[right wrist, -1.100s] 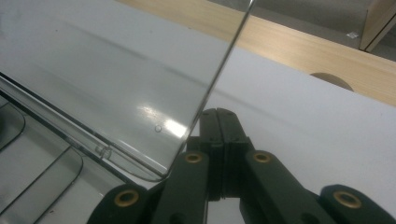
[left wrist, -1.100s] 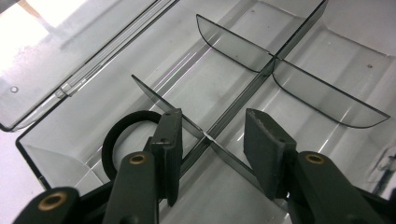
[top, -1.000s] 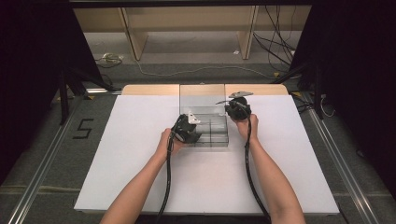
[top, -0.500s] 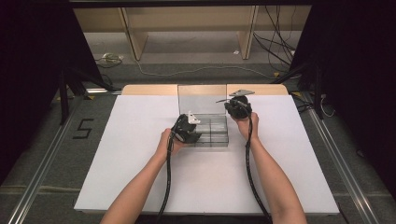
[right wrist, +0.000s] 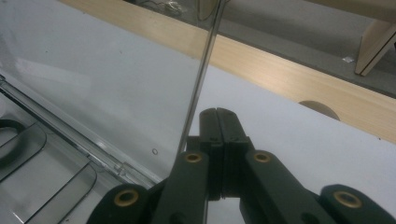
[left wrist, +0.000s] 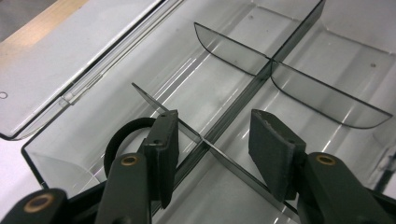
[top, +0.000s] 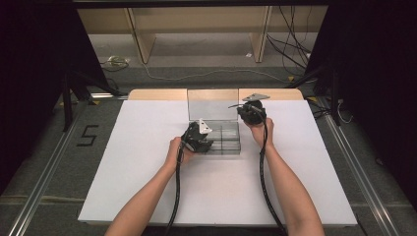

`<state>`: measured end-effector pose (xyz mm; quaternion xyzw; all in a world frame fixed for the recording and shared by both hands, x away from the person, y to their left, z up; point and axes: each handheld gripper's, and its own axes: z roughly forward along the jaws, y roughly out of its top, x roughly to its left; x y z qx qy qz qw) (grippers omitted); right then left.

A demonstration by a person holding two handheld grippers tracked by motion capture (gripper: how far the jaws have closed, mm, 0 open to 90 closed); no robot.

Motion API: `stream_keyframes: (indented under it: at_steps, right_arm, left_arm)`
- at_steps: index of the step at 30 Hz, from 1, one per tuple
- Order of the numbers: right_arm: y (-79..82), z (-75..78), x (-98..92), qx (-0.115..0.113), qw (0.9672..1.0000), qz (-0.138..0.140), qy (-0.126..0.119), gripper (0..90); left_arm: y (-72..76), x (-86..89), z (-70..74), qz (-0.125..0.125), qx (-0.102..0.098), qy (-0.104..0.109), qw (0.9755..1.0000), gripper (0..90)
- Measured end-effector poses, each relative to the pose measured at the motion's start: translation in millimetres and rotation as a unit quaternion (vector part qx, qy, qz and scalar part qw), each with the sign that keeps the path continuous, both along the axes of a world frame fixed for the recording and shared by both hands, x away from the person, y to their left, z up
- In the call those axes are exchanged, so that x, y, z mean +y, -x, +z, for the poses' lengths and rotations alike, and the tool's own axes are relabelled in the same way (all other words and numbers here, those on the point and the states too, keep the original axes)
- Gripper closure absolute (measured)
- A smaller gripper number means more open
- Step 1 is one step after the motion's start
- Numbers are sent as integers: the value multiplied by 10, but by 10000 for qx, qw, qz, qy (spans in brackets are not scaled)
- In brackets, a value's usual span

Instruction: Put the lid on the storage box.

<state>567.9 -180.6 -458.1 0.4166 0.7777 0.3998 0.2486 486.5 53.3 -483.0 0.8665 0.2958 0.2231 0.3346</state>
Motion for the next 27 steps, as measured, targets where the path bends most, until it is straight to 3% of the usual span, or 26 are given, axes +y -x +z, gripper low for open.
stream_keyframes:
  at_steps: [20, 24, 26, 27]
  right_arm:
    - [56, 53, -45, -113, 9998, 108, -96, 900]
    - [64, 67, -50, -145, 9997, 137, -113, 900]
    - [70, 74, -51, -153, 9997, 142, -127, 900]
    - [74, 79, -53, -154, 9997, 163, -123, 900]
  left_arm:
    - [17, -17, -14, 116, -25, 100, 9999, 539]
    - [39, -26, 11, 230, -130, 100, 9996, 435]
    - [63, 2, 57, 331, -181, 201, 9991, 338]
    - [81, 25, 91, 341, -220, 219, 9989, 332]
